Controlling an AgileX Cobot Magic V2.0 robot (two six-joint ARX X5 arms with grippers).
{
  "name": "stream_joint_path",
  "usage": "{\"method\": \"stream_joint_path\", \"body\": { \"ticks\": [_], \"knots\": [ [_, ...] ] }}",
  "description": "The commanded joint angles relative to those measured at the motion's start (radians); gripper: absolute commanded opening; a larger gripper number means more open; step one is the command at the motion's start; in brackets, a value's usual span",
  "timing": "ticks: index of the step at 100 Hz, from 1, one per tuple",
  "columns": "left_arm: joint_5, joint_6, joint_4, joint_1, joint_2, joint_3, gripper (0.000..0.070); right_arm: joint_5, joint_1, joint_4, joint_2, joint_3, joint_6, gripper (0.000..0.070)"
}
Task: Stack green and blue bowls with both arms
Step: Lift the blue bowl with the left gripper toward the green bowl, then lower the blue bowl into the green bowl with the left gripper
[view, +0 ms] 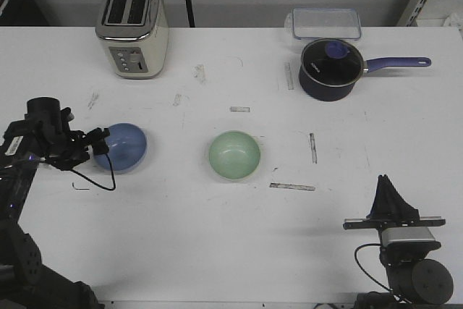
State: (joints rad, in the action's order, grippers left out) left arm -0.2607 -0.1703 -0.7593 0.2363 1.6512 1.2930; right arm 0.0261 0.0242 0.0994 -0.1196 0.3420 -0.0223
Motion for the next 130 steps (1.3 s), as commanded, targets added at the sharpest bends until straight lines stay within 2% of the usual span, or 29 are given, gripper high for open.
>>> {"method": "stream_joint_path", "body": {
  "ticks": [1, 9, 19, 24, 34, 38, 59, 77, 88, 130],
  "knots": [
    [0.024, 0.012, 0.0, -0.008, 0.027, 0.022, 0.0274, 0.0, -0.002, -0.01, 0.002, 0.006, -0.001, 0.0015],
    [0.029, 0.012, 0.0, -0.018, 0.034, 0.022, 0.0253, 0.0, -0.002, -0.01, 0.002, 0.006, -0.001, 0.0015],
    [0.029, 0.012, 0.004, -0.029, 0.036, 0.022, 0.0073, 0.0, -0.002, -0.01, 0.002, 0.006, -0.001, 0.0015],
    [0.029, 0.012, 0.008, -0.034, 0.036, 0.022, 0.0028, 0.0, -0.002, -0.01, 0.002, 0.006, -0.001, 0.0015],
    [0.028, 0.011, 0.009, -0.035, 0.036, 0.022, 0.0024, 0.0, -0.002, -0.01, 0.002, 0.006, -0.001, 0.0015],
    [0.026, 0.012, 0.001, -0.035, 0.031, 0.023, 0.0, 0.0, -0.002, -0.01, 0.002, 0.006, -0.001, 0.0015],
    [0.013, 0.011, -0.023, -0.035, -0.037, 0.029, 0.0, 0.0, -0.002, -0.01, 0.002, 0.006, -0.001, 0.0015],
    [0.005, 0.005, -0.142, -0.082, -0.063, 0.132, 0.0, 0.0, -0.002, -0.01, 0.002, 0.006, -0.001, 0.0015],
    [0.005, 0.0, -0.191, -0.148, -0.063, 0.227, 0.0, 0.0, -0.002, -0.01, 0.002, 0.006, -0.001, 0.0015],
    [0.024, -0.112, -0.155, -0.531, 0.013, 0.419, 0.0001, 0.0, -0.002, -0.01, 0.002, 0.006, -0.001, 0.0015]
  ]
}}
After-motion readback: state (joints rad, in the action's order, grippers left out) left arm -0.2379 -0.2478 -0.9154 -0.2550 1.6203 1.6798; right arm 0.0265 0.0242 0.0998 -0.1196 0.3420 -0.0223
